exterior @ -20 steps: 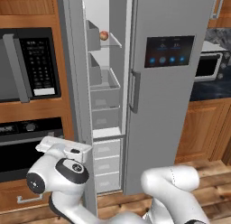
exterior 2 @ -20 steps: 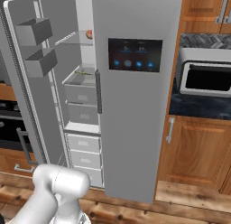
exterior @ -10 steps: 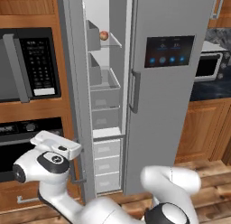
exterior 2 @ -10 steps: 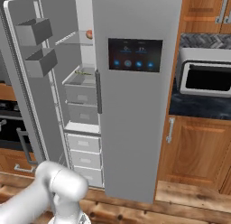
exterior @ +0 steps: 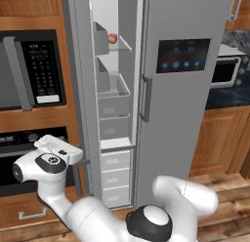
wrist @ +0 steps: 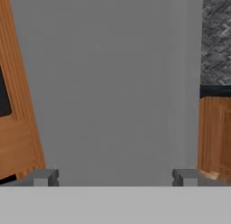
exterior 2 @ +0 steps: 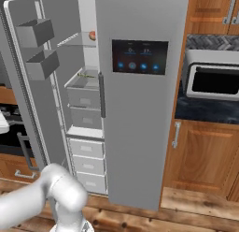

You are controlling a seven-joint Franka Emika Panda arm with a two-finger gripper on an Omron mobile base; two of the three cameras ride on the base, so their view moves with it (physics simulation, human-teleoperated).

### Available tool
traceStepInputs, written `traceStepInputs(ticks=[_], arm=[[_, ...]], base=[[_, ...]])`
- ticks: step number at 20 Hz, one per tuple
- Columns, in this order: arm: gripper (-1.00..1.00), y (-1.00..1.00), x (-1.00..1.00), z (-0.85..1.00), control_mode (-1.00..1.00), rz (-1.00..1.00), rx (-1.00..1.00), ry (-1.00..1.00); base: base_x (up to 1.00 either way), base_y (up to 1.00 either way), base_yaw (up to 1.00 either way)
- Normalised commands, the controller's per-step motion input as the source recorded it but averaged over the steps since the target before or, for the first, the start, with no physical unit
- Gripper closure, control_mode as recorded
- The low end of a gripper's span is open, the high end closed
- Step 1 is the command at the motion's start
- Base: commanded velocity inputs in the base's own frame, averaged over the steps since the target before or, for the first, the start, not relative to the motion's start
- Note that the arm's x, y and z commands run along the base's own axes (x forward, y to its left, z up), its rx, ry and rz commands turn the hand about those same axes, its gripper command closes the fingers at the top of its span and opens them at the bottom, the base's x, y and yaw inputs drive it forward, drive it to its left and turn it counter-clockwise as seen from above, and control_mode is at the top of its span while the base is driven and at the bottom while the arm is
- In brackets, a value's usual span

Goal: There's a fish in the fridge that needs to be moved to the freezer for freezing. Pick up the fish from the fridge, place it on any shelf in the freezer, and close the fridge and freezer doors when done.

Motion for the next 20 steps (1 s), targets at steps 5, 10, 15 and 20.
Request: traceStepInputs(ticks=[5, 10, 15, 20], arm=[[-1.0, 0.0, 0.45, -0.32, -1.0, -0.03, 0.0, 0.0], [-1.0, 0.0, 0.52, -0.33, -1.0, -0.02, 0.0, 0.0], [-1.0, 0.0, 0.55, -0.33, -1.0, -0.02, -0.01, 0.0], [-1.0, 0.04, 0.5, -0.3, -1.0, 0.0, -0.02, 0.0]], base=[[0.0, 0.0, 0.0], [0.0, 0.0, 0.0], [0.0, 0.0, 0.0], [0.0, 0.0, 0.0]])
